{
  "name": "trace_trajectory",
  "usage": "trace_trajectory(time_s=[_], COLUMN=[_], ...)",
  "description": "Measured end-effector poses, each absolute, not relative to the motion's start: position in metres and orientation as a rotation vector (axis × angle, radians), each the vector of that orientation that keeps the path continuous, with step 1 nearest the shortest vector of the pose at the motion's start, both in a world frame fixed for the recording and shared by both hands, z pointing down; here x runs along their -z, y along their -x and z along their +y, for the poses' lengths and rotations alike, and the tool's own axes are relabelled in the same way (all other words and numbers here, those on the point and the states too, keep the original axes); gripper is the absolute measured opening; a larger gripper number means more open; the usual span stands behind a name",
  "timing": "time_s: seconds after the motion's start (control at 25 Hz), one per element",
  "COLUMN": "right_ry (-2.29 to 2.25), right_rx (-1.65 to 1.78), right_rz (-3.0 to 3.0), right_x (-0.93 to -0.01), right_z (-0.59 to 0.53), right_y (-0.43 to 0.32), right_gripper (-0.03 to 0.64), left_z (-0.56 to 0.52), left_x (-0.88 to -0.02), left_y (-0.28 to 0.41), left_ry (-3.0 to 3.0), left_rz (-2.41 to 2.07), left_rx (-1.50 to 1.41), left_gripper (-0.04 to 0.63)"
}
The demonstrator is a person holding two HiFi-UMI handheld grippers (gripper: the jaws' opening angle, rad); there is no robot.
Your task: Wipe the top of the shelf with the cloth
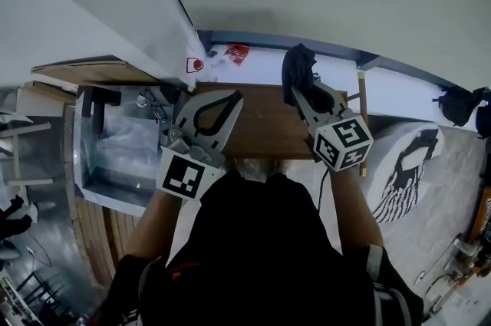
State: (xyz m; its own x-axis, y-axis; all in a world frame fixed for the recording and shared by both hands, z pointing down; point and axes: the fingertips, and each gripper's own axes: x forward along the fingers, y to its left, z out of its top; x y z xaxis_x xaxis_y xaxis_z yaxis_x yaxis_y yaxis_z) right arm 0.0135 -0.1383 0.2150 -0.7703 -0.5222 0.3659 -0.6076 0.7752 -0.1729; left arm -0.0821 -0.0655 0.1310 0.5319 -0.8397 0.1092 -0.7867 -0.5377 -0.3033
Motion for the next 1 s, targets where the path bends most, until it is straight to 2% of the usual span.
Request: trace_trajectory(time_s=[0.4, 1.0], right_ry=[-0.815, -0.788], right_rx=[-0.341, -0.335], right_rz=[-2.762, -2.743], right_x=[-0.168, -0.169], right_z=[-0.13, -0.121], right_y=[0.01, 0.014], right_gripper=[0.083, 0.083], left_z=[-0.059, -0.052], left_x=[-0.124, -0.128], left_y=[0.099, 0.105], left_ry=[2.545, 2.551], left_rz=[1.422, 1.452], left_rx=[0.317, 0.307], left_gripper=[0.026, 0.026])
